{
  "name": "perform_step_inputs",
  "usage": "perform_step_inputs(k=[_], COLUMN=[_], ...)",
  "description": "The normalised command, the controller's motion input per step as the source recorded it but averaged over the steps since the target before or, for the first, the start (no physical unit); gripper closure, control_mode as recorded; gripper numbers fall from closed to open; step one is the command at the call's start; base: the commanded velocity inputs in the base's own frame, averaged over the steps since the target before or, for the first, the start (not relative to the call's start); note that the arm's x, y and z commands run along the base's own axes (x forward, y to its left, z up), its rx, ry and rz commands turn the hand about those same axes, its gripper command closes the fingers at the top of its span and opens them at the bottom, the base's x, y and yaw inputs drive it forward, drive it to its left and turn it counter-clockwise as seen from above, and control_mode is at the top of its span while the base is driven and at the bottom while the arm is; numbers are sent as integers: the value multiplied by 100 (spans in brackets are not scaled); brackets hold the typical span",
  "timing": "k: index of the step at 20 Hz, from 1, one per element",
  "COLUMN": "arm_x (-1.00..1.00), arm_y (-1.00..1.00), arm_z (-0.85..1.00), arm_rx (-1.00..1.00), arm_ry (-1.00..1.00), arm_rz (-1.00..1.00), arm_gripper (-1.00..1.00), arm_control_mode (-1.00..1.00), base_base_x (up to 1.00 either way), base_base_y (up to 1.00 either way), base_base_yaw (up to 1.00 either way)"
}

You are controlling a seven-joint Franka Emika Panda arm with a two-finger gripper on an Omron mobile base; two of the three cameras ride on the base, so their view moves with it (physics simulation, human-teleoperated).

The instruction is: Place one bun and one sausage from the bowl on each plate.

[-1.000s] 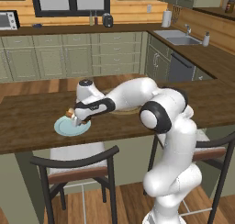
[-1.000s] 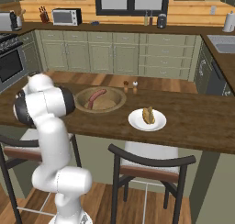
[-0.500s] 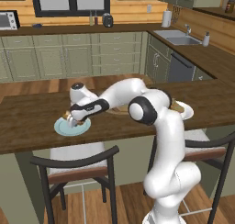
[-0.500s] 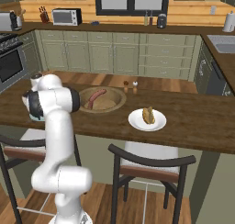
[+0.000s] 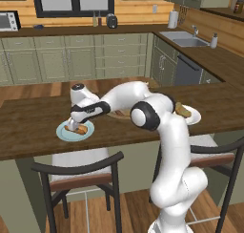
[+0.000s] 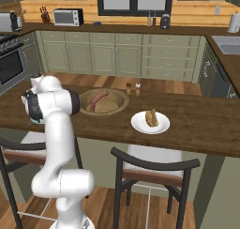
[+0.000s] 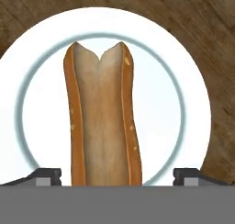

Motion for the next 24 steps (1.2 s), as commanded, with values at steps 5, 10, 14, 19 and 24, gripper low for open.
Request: perform_step_inputs(k=[5,10,14,19,24], arm_x=[-41,-39,-6,12,83], arm_y=[-87,-100,-100,-100,-70], arm_z=[90,59,29,6,-17], arm_rx=[21,16,8,4,2], arm_ry=[-14,-4,4,2,17], arm_rz=[-13,-28,-38,-42,-36], arm_gripper=[-100,-100,-100,-100,-100], arm_control_mode=[-100,-100,-100,-100,-100], base_base_x=[0,0,0,0,0], base_base_y=[0,0,0,0,0], base_base_yaw=[0,0,0,0,0])
